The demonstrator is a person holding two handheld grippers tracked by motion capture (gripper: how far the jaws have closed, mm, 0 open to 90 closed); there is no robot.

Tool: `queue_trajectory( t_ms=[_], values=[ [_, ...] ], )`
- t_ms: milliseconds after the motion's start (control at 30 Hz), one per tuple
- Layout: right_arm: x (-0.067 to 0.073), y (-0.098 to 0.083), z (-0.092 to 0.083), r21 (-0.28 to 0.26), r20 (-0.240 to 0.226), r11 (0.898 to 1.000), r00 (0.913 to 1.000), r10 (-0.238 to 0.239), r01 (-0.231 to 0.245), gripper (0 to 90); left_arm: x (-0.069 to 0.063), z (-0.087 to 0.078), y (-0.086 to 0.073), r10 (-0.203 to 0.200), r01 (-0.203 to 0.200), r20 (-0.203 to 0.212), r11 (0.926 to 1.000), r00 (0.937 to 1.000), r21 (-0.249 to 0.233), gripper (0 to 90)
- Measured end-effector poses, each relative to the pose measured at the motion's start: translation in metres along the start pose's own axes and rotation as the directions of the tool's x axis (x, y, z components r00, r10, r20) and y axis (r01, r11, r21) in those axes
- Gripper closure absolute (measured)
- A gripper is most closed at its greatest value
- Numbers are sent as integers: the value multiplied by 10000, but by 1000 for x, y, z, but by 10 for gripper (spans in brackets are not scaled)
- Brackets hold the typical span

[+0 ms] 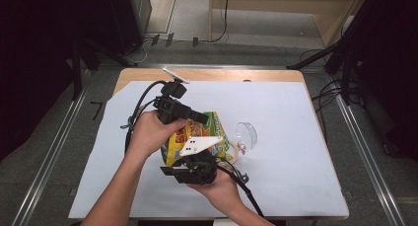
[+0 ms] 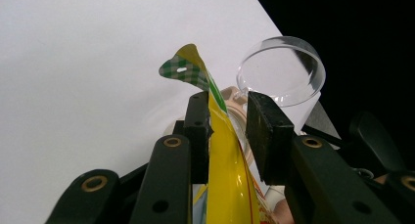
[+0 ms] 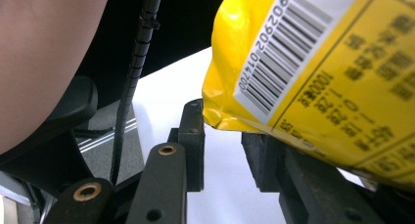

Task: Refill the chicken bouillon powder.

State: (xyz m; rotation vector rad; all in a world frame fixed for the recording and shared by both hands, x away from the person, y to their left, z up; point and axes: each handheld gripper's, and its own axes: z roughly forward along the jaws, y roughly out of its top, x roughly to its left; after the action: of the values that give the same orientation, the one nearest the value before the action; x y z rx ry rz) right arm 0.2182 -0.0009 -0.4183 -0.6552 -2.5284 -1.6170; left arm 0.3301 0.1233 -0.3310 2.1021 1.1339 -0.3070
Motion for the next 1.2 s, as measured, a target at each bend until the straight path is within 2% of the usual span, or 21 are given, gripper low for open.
queue_trajectory(
  t_ms=[233, 433, 1200],
  values=[
    [1, 0, -2, 44, -85, 10000, 10000, -23, 24, 727, -10, -2, -2, 321, -323, -259, 9995, 9992, -75, 713],
    [3, 0, -4, 94, -133, 9999, 9999, 96, -94, 729, -15, -1, -2, 405, -408, -389, 9991, 9984, -65, 712],
    [5, -1, -4, 152, -59, 9998, 9999, -102, 103, 728, -15, -1, -4, 410, -411, -298, 9992, 9987, -22, 711]
  ],
)
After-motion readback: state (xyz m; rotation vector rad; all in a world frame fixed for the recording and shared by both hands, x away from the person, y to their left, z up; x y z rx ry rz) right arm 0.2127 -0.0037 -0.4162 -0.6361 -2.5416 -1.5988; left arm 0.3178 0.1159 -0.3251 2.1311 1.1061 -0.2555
